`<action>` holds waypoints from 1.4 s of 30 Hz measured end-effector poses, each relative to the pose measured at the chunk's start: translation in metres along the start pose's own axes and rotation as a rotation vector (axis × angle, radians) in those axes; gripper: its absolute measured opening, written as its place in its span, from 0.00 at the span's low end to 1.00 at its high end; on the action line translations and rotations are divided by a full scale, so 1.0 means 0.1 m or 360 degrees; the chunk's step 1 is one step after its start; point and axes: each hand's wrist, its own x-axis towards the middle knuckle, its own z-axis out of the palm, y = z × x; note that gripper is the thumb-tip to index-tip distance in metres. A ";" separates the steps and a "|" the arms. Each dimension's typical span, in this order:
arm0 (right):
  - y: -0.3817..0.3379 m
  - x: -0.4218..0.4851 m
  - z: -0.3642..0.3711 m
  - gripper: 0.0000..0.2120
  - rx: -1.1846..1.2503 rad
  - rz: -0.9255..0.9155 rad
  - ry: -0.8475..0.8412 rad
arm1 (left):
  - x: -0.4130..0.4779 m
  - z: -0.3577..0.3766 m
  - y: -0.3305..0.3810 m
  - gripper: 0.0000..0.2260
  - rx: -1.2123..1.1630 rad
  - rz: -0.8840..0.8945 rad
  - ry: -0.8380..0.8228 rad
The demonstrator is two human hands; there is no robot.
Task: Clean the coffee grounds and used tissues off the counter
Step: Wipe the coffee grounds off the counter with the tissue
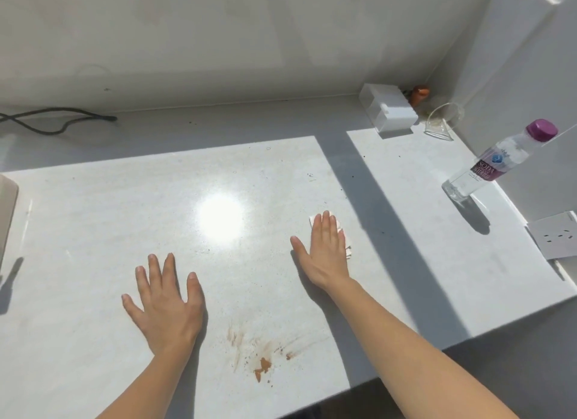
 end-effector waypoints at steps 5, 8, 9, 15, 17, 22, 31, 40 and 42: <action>-0.63 -0.61 0.55 0.39 -0.0110 -0.0749 -0.0304 | -0.02 -0.02 0.05 0.29 -0.0024 -0.0020 -0.0003; -0.22 -0.66 0.42 0.37 -0.0140 -0.0730 -0.0245 | -0.01 -0.04 0.03 0.29 -0.0032 -0.0003 0.0004; 0.00 -0.62 0.32 0.37 -0.0119 -0.0601 -0.0154 | -0.01 -0.04 0.02 0.29 -0.0046 -0.0002 0.0007; 0.70 -0.04 -0.33 0.36 0.0000 0.0366 0.0198 | 0.01 -0.03 0.06 0.29 -0.0062 -0.0001 0.0006; 0.34 -0.06 -0.12 0.37 -0.0054 0.0180 0.0097 | 0.00 -0.04 0.04 0.29 -0.0069 -0.0009 -0.0004; -0.28 -0.56 0.44 0.37 -0.0182 -0.0670 -0.0226 | -0.01 -0.03 0.00 0.28 -0.0100 -0.0001 0.0004; 0.97 -0.81 -0.24 0.34 -0.0221 -0.0024 -0.0152 | 0.00 -0.01 -0.02 0.28 -0.0133 0.0021 -0.0014; 0.35 -1.63 0.38 0.34 -0.0290 -0.0685 -0.0321 | -0.01 -0.02 -0.02 0.29 -0.0133 0.0050 -0.0025; 0.53 -1.44 0.22 0.34 -0.0355 -0.0595 -0.0258 | 0.01 -0.03 -0.03 0.29 -0.0135 0.0062 -0.0020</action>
